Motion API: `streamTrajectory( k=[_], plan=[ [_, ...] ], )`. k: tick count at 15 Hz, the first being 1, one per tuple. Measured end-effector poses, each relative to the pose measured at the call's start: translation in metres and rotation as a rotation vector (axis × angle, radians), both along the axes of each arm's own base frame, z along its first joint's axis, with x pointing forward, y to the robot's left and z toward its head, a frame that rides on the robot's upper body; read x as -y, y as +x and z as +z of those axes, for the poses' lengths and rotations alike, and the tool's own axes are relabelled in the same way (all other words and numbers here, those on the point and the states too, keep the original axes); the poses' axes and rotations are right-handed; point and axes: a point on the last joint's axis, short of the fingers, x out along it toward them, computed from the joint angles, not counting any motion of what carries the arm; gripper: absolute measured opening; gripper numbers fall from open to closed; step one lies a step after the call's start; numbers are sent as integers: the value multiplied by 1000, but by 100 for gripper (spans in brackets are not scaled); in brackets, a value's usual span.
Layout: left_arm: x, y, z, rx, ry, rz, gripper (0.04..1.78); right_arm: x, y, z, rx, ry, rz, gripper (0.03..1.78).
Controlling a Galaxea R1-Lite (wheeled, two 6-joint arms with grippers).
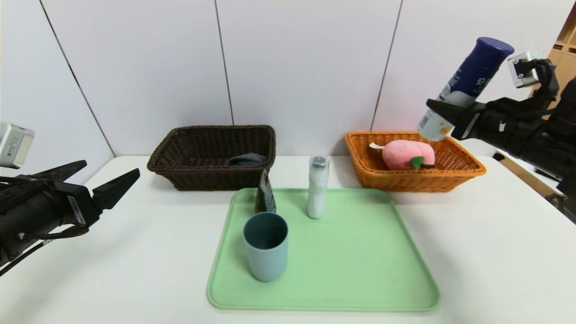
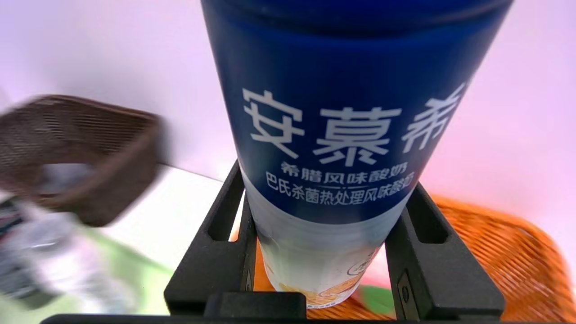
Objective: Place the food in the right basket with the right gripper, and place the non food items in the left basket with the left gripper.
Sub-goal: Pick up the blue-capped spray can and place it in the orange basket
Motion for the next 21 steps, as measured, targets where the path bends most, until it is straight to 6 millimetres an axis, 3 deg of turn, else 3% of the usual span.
streamTrajectory(
  k=[5, 9, 14, 21],
  plan=[
    [0, -2, 1, 4, 0, 0, 169, 31, 41, -14, -41, 5, -171, 78],
    [0, -3, 1, 8, -1, 1, 169, 50, 59, -38, -95, -10, -254, 78],
    [0, -5, 1, 11, -6, 1, 169, 73, 71, -58, -139, -15, -354, 78],
    [0, -5, 1, 9, -6, 1, 169, 76, 78, -71, -174, -28, -365, 78]
  ],
)
